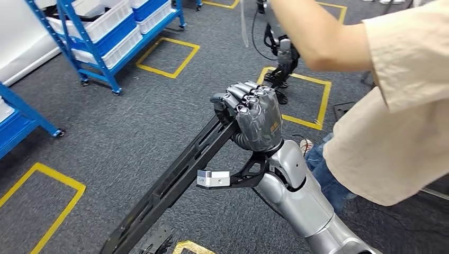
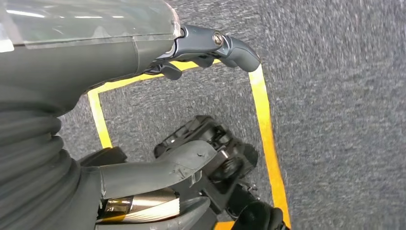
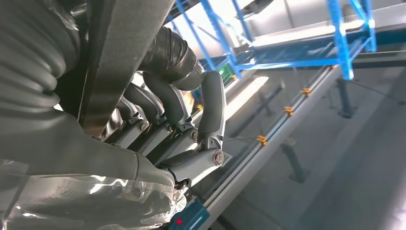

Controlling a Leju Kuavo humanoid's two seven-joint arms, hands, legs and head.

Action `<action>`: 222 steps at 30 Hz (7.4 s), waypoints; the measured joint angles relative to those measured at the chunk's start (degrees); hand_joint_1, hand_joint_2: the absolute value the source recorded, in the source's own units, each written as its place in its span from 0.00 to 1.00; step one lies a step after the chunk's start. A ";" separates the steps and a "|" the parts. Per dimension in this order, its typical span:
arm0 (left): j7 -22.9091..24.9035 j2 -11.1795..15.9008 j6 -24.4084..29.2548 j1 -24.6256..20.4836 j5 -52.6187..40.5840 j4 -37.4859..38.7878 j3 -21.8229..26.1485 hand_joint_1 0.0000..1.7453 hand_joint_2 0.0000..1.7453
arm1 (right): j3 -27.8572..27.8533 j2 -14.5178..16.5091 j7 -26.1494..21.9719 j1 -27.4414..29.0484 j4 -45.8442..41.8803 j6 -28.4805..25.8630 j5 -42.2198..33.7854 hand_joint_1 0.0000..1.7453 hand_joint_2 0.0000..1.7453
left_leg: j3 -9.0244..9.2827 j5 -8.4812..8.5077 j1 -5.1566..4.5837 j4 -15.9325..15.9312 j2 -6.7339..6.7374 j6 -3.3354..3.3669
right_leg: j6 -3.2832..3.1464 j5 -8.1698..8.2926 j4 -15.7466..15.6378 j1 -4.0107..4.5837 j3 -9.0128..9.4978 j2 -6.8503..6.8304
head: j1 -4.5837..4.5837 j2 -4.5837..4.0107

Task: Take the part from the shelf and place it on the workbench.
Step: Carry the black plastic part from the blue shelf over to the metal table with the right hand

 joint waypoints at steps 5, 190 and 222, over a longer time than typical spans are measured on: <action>0.04 0.50 -0.01 -0.19 0.00 0.00 -0.03 0.00 1.00 | 0.00 0.03 0.02 0.07 0.02 -0.07 0.01 1.00 1.00 | 5.23 5.38 -0.12 -12.63 -4.56 1.14 | 1.06 0.24 0.24 -0.35 -0.55 3.35 | 0.01 0.00; 3.37 2.68 -0.15 0.46 -0.67 -0.04 -1.75 0.00 1.00 | 0.00 2.54 0.63 0.01 1.06 0.38 -0.02 1.00 1.00 | 5.79 5.22 -0.66 -13.01 -1.43 0.86 | -0.42 0.38 0.48 0.70 -0.58 1.42 | 0.95 0.00; 1.41 2.73 -0.34 1.13 -0.53 -0.04 -1.73 0.00 1.00 | 0.00 2.44 0.25 -0.07 4.38 1.52 -2.27 1.00 1.00 | 3.56 5.93 -1.06 -10.32 1.84 0.82 | -0.87 -1.61 0.32 1.00 1.37 -5.31 | 0.96 0.00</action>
